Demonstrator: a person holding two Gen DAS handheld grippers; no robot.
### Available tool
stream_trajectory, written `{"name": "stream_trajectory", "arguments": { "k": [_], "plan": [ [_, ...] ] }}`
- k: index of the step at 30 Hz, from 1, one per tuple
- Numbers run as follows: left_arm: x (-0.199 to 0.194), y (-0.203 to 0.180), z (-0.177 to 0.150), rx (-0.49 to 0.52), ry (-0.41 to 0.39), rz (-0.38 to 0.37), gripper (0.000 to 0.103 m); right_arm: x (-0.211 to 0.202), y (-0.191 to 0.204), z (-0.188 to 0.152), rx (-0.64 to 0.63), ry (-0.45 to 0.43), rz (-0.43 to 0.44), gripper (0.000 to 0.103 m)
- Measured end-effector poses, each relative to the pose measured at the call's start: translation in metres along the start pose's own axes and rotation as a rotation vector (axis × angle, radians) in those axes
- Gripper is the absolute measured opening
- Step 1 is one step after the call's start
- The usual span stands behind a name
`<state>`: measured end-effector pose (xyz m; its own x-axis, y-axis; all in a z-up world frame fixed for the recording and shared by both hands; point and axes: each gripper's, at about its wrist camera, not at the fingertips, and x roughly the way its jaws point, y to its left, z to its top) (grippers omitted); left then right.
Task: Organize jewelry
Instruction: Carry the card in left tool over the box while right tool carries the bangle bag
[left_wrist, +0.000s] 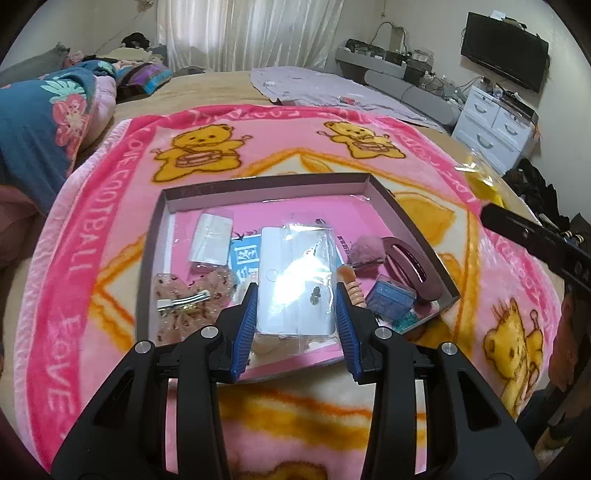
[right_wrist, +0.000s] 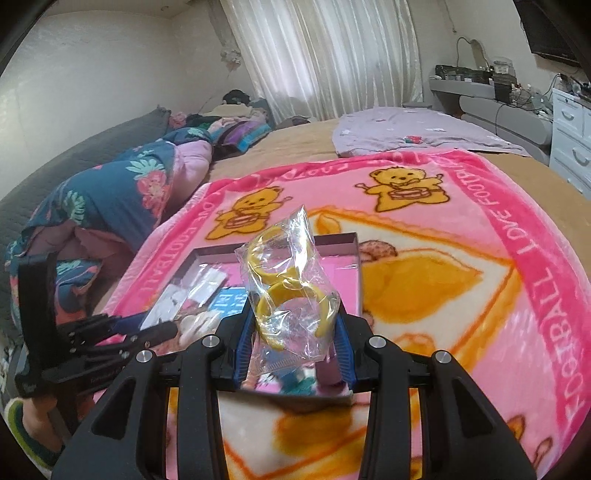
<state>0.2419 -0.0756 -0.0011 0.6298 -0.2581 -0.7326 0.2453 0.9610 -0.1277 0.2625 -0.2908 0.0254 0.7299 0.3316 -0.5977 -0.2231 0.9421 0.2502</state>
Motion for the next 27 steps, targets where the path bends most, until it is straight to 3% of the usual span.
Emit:
{"name": "stream_trajectory", "arguments": {
  "k": [13,27],
  "plan": [
    [0.032,0.003,-0.008,0.004,0.045,0.000,0.033,0.037,-0.001,-0.021,-0.009,0.104,-0.018,0.037],
    [0.028,0.005,-0.010,-0.003,0.044,0.009,0.037,0.059,0.005,-0.038,-0.010,0.185,-0.006,0.042]
  ]
}}
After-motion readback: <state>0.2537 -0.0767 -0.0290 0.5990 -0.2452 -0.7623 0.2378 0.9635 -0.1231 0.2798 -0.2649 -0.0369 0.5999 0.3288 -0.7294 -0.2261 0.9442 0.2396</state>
